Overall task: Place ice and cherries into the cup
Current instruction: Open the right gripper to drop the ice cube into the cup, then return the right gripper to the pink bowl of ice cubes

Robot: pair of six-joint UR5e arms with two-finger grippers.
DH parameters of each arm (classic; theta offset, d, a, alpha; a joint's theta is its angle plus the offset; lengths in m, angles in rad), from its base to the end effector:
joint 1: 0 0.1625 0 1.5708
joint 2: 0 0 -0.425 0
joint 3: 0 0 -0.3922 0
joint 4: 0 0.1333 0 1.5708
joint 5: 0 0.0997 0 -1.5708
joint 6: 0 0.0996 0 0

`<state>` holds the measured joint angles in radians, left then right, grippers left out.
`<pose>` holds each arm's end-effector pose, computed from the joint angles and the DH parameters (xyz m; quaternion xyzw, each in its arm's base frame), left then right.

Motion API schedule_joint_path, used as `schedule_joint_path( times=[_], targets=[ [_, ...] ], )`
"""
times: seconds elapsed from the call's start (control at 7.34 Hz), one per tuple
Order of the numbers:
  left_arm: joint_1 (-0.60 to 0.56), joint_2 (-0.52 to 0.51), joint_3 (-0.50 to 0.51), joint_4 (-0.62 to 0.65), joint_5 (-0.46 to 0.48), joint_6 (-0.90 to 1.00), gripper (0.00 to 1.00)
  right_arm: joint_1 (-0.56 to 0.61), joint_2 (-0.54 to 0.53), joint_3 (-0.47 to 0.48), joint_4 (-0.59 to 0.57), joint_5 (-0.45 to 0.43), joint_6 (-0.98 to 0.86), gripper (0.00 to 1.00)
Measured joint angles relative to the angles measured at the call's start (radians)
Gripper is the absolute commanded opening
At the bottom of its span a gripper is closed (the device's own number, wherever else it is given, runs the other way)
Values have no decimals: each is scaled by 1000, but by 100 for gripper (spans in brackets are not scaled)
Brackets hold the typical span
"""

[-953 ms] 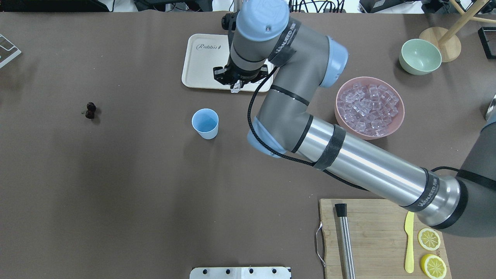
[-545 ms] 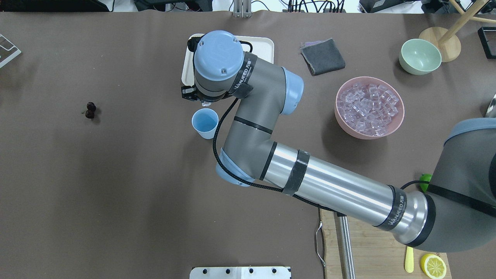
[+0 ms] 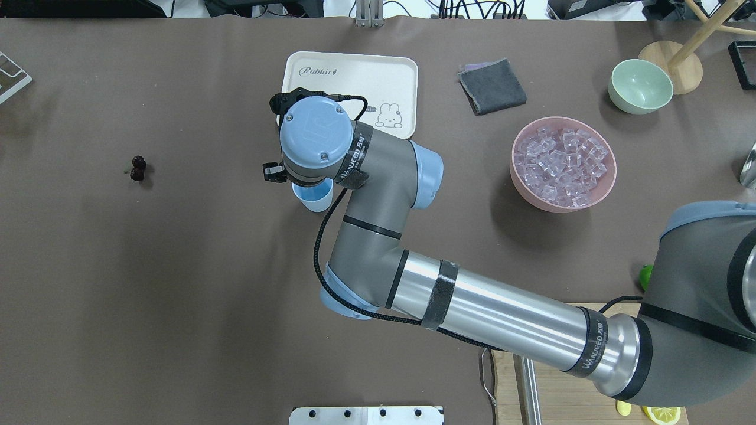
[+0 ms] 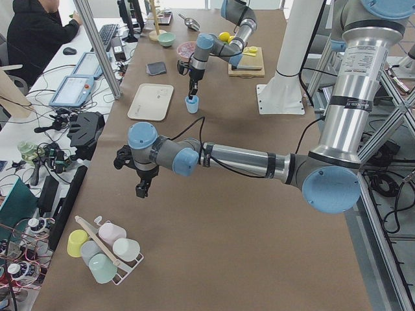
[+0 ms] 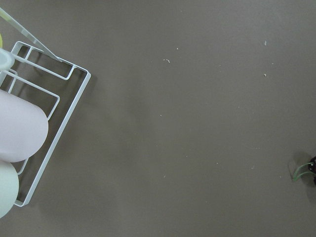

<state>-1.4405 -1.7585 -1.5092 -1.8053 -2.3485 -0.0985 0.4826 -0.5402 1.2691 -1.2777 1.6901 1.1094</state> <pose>0.0134 -0.5900 0.5619 0.1223 0.3895 0.0825 0.9091 -0.6464 -0.4758 0.0864 0.1756 -0.4584 -0.0199 0.8710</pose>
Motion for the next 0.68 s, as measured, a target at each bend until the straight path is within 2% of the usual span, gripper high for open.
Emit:
schedule_joint_path(
  times=[0.27, 0.41, 0.68],
  targets=[
    [0, 0, 0, 0, 0, 0, 98, 31, 0, 11, -16, 12, -4, 99],
    [0, 0, 0, 0, 0, -1, 98, 88, 1, 37, -58, 73, -16, 99],
    [0, -1, 0, 0, 0, -1, 98, 256, -26, 112, -176, 294, -75, 99]
  ],
)
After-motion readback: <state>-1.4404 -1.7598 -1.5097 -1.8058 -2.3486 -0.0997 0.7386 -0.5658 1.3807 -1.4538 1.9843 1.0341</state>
